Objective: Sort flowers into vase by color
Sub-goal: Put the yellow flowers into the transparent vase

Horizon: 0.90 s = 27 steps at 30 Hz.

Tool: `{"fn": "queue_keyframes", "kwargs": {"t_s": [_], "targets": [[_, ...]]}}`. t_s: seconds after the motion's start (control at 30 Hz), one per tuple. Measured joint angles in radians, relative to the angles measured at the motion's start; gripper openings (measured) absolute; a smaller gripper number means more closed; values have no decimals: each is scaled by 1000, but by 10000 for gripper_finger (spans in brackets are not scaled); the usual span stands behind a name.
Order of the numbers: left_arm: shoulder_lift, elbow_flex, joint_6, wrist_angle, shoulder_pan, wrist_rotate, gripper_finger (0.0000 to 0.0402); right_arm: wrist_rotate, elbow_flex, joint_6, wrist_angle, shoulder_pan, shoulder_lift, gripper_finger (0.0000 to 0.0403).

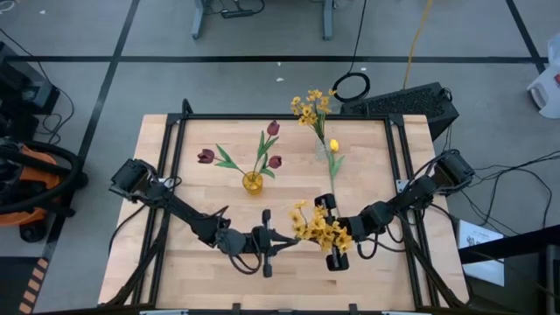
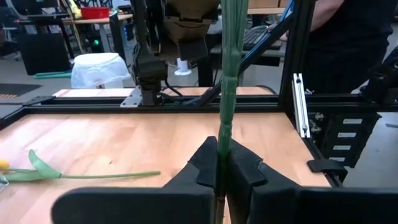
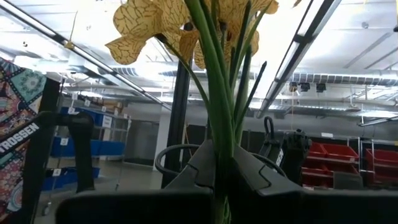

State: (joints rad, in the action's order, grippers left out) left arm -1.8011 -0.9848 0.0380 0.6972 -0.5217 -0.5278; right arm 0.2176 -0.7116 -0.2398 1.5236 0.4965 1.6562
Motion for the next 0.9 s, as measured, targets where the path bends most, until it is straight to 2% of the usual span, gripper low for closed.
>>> {"fn": "queue_keyframes", "kwargs": {"t_s": [0.07,0.13,0.23,0.47,0.63,0.77,0.9], "targets": [[0,0,0,-4,-2,0,14,13,0,11,-1,0,0,9],[1,0,1,-13,-5,0,18,70,0,42,-16,2,-1,11],[23,2,12,-96,-14,0,15,100,0,76,-59,8,-2,34],[97,1,133,-330,-42,-1,11,96,0,200,-223,10,-31,158],[104,1,136,-355,-70,-41,11,96,0,220,-246,15,-35,222],[118,1,150,-401,-78,-64,12,96,0,218,-270,22,-35,244],[125,1,158,-415,-90,-94,12,99,0,201,-266,30,-35,236]]}}
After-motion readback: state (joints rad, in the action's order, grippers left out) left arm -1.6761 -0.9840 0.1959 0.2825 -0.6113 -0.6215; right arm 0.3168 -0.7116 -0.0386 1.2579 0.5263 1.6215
